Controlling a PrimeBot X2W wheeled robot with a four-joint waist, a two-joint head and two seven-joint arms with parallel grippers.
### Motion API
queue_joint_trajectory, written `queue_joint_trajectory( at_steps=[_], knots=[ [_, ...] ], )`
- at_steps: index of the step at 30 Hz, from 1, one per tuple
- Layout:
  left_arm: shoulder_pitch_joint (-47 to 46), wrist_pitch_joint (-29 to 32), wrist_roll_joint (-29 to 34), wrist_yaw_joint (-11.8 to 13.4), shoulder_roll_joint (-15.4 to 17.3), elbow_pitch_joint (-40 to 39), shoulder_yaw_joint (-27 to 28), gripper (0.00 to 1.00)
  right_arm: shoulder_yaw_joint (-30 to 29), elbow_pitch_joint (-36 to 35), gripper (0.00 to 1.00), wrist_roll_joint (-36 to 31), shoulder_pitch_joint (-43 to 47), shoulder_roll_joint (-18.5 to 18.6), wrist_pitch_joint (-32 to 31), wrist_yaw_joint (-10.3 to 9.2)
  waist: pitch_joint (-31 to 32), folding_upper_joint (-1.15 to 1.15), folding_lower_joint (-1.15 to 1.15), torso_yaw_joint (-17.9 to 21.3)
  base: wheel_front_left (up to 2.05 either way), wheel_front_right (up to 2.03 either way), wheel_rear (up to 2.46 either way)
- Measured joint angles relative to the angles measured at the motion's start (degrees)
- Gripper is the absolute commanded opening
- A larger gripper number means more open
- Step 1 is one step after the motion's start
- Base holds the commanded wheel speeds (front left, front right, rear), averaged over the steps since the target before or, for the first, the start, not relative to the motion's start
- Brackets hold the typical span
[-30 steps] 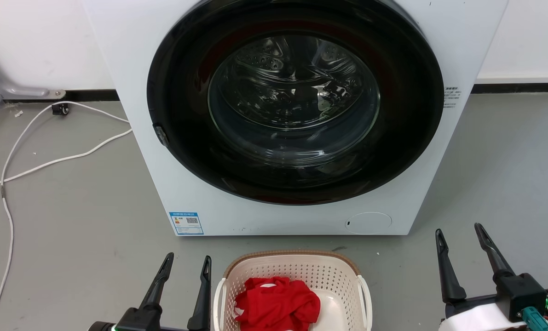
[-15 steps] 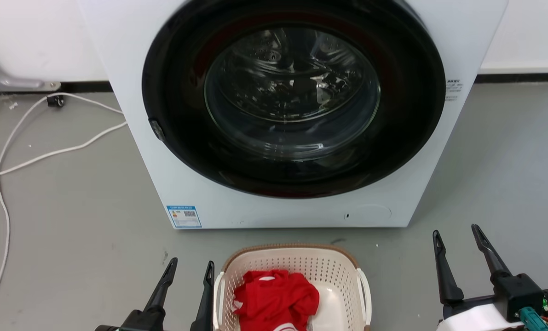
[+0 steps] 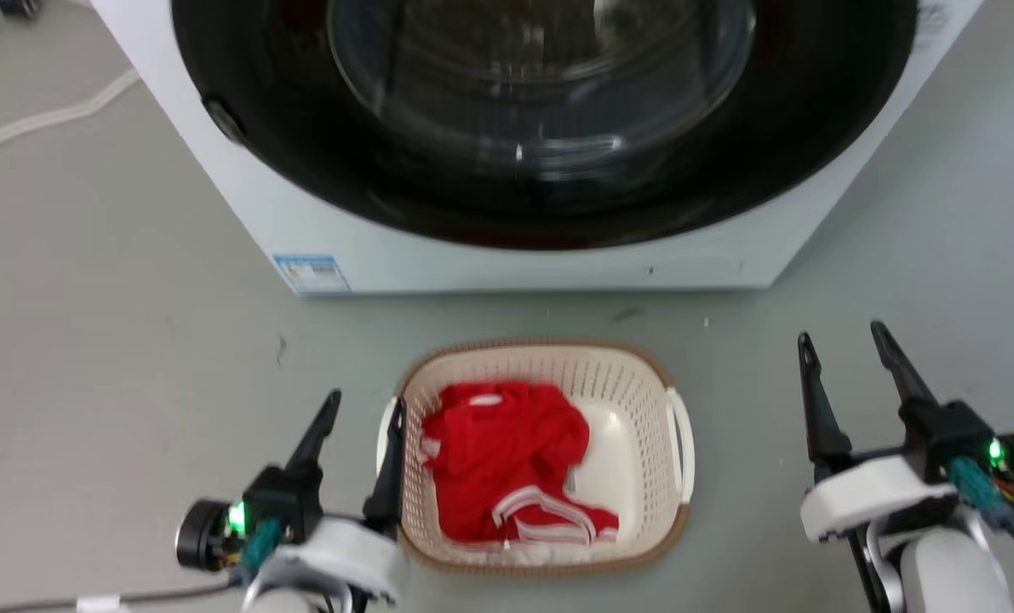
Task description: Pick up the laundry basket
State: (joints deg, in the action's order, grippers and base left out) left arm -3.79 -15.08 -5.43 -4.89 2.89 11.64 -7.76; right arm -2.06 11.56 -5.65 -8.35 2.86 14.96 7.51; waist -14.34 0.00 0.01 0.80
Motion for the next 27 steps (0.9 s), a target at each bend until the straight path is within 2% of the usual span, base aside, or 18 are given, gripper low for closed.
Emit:
queue_joint_trajectory(
  at_steps=[6,14,19,23,27],
  knots=[
    [-8.6,0.0,-0.6,-1.7,0.8,12.2,1.1,1.0,-0.3,7.2,1.0,-0.5,-6.2,0.0,-3.1,0.0,-7.3,0.0,0.0,0.0,0.0,0.0,0.0],
    [-21.5,0.0,-3.1,-2.4,2.1,28.3,0.9,1.0,0.1,17.1,1.0,-0.2,-15.2,0.0,-8.1,0.0,-15.4,0.0,0.0,-0.2,0.0,0.0,0.0],
    [-28.7,0.0,-3.6,-2.5,2.5,36.3,-1.2,1.0,1.0,25.7,1.0,3.8,-20.5,0.0,-11.9,0.0,-19.5,0.0,0.0,-0.6,0.0,0.0,0.0],
    [-34.1,0.5,-4.3,-2.5,2.8,44.2,-5.2,1.0,2.6,31.9,1.0,3.0,-25.0,0.0,-13.6,0.01,-22.6,0.0,0.01,-0.9,0.0,0.0,0.0],
    [-39.5,1.8,-6.7,-2.6,2.9,48.9,-9.7,1.0,2.6,37.3,1.0,4.0,-29.5,0.0,-15.1,0.0,-25.5,0.0,0.0,-1.2,0.0,0.0,0.0]
  ],
)
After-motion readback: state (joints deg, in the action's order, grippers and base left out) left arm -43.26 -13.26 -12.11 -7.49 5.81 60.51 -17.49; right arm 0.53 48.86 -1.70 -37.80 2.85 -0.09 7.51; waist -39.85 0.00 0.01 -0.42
